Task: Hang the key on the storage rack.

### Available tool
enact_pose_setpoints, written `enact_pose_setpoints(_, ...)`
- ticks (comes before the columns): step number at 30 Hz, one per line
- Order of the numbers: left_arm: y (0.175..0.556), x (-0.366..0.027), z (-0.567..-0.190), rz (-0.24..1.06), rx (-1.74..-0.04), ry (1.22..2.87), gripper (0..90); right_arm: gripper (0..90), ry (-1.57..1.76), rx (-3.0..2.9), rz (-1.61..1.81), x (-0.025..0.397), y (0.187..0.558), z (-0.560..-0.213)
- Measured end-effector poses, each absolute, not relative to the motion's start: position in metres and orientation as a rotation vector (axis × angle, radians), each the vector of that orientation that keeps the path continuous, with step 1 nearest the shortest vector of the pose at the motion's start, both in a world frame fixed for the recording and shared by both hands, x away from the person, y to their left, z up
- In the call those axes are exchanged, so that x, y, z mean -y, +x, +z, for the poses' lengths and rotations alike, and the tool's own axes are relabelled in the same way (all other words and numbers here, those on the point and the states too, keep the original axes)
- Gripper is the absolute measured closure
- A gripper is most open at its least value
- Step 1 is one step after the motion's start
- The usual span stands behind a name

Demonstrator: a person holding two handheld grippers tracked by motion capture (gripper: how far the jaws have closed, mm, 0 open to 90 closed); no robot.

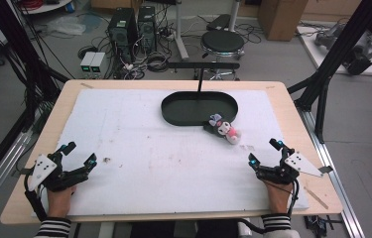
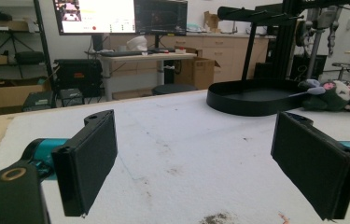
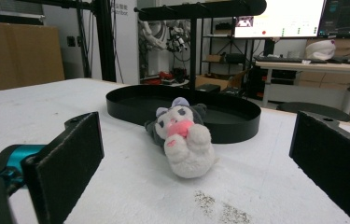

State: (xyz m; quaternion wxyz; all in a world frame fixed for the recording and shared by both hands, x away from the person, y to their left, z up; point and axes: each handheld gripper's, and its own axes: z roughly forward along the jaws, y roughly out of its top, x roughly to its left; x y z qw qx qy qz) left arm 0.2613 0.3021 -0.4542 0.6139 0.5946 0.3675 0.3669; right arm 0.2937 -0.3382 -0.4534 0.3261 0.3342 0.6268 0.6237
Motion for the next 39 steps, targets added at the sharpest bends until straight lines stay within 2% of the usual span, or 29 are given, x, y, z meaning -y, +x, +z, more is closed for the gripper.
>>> enact_pose_setpoints(30,0.261,-0.301,-0.454,0.855,-0.847,1.371,15.0,1.8,0.925,-1.690,1.641,0.340,0.301,-0.450)
enact_pose_setpoints(39,0.261,-0.302,-0.454,0.851,-0.849,1.374,15.0,1.9,0.851,-1.855,1.517,0.332,0.317,-0.411)
